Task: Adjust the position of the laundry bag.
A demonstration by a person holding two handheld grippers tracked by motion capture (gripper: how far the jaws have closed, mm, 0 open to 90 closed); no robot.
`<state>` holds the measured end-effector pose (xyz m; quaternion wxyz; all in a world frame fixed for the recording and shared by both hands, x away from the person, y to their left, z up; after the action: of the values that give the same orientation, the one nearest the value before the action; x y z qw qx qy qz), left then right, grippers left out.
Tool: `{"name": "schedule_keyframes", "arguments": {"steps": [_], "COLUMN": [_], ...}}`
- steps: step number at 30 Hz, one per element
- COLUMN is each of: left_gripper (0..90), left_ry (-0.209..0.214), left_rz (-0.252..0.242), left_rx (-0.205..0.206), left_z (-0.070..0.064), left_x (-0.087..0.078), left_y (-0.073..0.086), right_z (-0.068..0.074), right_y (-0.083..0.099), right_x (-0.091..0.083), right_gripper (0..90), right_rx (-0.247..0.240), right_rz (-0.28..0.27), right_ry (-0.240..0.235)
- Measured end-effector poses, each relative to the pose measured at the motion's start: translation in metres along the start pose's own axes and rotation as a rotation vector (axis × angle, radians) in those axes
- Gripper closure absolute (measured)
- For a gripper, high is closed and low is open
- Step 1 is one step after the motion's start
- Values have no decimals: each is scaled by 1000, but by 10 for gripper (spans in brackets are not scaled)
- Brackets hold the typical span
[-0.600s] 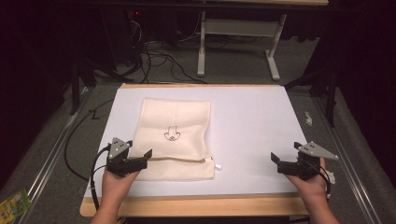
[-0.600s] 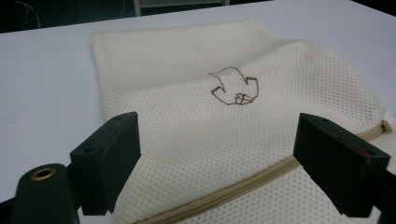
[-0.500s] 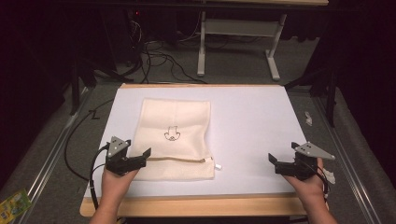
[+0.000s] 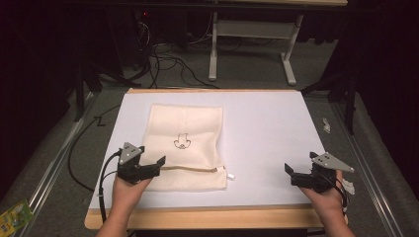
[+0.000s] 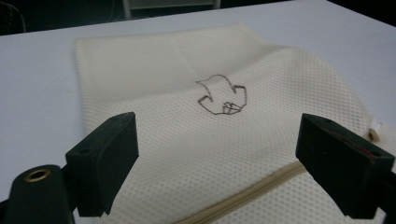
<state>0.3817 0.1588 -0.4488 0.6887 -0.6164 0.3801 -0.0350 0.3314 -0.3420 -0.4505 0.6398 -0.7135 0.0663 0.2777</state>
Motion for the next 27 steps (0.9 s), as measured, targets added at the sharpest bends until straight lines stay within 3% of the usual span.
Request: {"name": "schedule_keyframes", "arguments": {"steps": [4,6,8,10,12,13,14,15,16,22,25,27], "left_gripper": [167,237,370,414,406,399,394,384,442,859,900,900], "left_ry": [106,177,266,282,245,248,255,255,278,307,319,353], "left_rz": [71,117,159,199,227,242,271,268,267,276,274,273], "left_rx": [77,114,149,205,298,308,304,286,258,206,201,188], "left_z": [-42,-69,-101,-124,-145,-149,-155,-157,-157,-163,-166,-171], "left_x": [21,35,51,62,76,80,86,88,89,92,94,95], "left_y": [2,4,7,9,11,13,16,17,16,12,11,11], "right_z": [0,1,3,3,4,4,4,3,3,6,9,10], "right_y": [0,0,0,0,0,0,1,1,1,2,1,1], "right_x": [1,2,2,3,4,4,4,5,5,8,9,9], "right_gripper": [1,1,1,1,1,1,1,1,1,4,6,9], "right_rx": [4,-5,-12,-17,-19,-22,-18,-19,-19,-21,-32,-35], "right_rz": [1,4,8,7,11,12,14,17,19,30,34,32], "right_ry": [0,-4,-5,-10,-12,-14,-15,-17,-17,-28,-35,-37]}}
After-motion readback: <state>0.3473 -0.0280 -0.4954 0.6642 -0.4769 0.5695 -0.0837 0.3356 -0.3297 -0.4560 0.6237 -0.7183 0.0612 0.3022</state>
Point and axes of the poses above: each handheld gripper's, and its own axes: x roughly forward along the jaws, y roughly out of its underside, z roughly to its left, the point moved 3 cm from there along x, roughly forward along the jaws, and after that the axes turned 1 degree about x, right-handed, at the moved point
